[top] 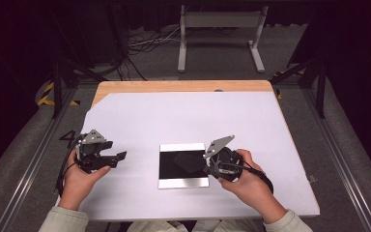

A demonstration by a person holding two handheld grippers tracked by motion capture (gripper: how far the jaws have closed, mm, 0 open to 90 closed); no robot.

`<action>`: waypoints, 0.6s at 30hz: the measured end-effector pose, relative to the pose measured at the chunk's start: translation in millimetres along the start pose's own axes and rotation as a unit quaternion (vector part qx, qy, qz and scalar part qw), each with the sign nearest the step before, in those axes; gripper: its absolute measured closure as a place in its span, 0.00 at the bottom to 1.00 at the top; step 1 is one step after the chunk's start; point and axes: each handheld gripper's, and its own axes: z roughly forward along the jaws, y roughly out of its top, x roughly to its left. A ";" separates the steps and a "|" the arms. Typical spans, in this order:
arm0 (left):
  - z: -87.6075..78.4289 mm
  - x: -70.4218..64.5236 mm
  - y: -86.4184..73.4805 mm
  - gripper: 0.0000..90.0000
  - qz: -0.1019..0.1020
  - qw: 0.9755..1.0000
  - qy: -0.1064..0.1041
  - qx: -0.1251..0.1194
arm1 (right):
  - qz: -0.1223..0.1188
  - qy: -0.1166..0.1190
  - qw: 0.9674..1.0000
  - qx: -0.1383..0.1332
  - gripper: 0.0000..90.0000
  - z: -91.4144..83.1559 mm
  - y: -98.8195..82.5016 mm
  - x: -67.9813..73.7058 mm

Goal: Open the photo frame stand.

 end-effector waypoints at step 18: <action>-2.7 1.1 0.1 0.36 0.003 1.000 0.002 -0.002 | 0.018 0.002 0.999 -0.026 0.78 -24.4 -4.2 -6.1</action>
